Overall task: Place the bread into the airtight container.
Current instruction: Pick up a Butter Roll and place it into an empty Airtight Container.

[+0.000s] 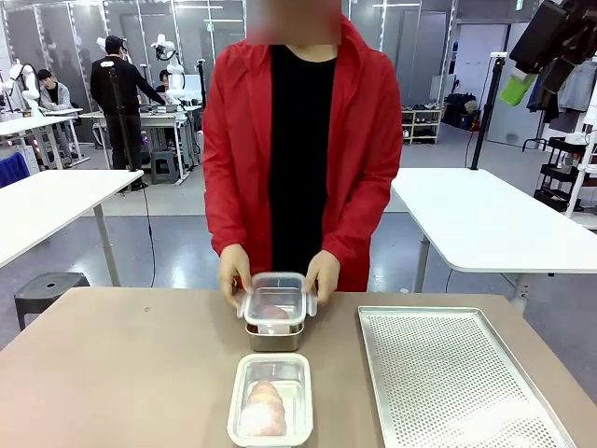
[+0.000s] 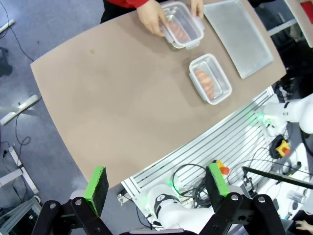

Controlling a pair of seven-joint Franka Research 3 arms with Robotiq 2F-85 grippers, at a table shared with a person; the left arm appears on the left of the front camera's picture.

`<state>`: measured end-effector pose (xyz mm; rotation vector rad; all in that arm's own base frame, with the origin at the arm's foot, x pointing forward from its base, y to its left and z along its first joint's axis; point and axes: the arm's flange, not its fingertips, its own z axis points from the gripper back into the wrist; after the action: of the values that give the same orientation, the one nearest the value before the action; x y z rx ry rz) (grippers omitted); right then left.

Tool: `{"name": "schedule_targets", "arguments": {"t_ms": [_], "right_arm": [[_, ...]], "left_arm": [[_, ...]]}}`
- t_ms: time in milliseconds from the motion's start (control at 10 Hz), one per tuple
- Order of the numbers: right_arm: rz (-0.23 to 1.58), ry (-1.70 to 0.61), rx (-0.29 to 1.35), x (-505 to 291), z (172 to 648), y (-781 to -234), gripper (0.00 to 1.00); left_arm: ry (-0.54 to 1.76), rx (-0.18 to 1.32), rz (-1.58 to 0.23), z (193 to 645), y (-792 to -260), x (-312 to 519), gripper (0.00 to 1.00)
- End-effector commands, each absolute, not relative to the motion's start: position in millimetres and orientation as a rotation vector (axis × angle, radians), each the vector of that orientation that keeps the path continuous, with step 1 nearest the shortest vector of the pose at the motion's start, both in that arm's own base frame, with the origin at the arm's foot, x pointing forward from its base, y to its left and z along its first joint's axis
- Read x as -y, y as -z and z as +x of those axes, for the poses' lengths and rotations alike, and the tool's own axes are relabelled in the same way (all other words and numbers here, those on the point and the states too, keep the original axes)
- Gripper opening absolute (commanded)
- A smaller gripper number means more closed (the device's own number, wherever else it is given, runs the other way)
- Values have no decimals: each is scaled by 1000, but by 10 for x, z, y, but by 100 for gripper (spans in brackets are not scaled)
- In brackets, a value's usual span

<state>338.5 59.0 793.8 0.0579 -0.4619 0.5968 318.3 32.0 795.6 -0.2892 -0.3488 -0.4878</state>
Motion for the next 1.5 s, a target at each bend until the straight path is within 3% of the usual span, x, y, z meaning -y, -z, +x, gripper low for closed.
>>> {"name": "schedule_targets", "arguments": {"t_ms": [0,1400], "right_arm": [[63,-603,463,-577,3375,-7943,100],[63,-603,463,-577,3375,-7943,100]], "left_arm": [[498,348,-289,3170,-7957,-318,100],[498,348,-289,3170,-7957,-318,100]]}}
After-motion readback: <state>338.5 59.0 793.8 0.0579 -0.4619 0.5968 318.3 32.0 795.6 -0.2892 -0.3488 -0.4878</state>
